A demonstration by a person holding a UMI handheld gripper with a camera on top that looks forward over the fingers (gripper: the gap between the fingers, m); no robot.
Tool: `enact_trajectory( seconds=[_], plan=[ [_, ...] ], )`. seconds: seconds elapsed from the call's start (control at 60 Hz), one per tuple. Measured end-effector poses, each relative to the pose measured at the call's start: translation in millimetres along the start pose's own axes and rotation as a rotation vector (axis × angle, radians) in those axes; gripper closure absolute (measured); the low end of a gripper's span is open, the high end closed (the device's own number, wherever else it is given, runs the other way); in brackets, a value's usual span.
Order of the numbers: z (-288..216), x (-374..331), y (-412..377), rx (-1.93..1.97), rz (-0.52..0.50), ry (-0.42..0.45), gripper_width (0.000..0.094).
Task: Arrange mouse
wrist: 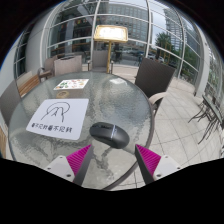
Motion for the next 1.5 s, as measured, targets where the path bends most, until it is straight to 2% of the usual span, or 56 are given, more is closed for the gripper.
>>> enact_trajectory(
  seconds=[0.25,0.433,0.483,0.617,0.783,0.867,0.933,0.983,1.067,1.133,1.233,1.317,1.383,1.5],
  plan=[
    [-51,63,41,-0.026,-0.035,-0.004,0.0069],
    [-68,92,67,0.029,-0.042,-0.012,0.0089],
    [-70,95,70,0.051,-0.047,-0.012,0.0156],
    [-70,101,72,0.060,-0.051,-0.019,0.0441],
    [-68,101,68,0.060,-0.014,-0.035,0.0520],
    [-68,99,67,0.068,-0.007,-0.074,0.0611],
    [-78,93,70,0.092,0.012,-0.109,0.0612],
    [-111,74,74,0.080,0.038,-0.070,0.0612],
    [-189,38,69,0.039,0.080,0.048,0.0611],
    [-258,1,52,0.043,0.081,0.152,0.0610],
    [-323,-24,-5,-0.019,0.075,0.268,0.0610],
    [-349,-47,-66,-0.043,0.020,0.317,0.0611],
    [-353,-29,-113,-0.071,-0.024,0.322,0.0612],
    [-303,16,-178,-0.085,-0.084,0.229,0.0615]
  ],
)
Point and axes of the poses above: the point between the fingertips, and its own axes, seen from behind it with the camera up: y to the right, z down, x forward, the way the camera looks, the point moved 4 cm from there along -x, backward, against the way the camera looks, and after that the axes turned 11 degrees about -z, right-handed, at the moved point
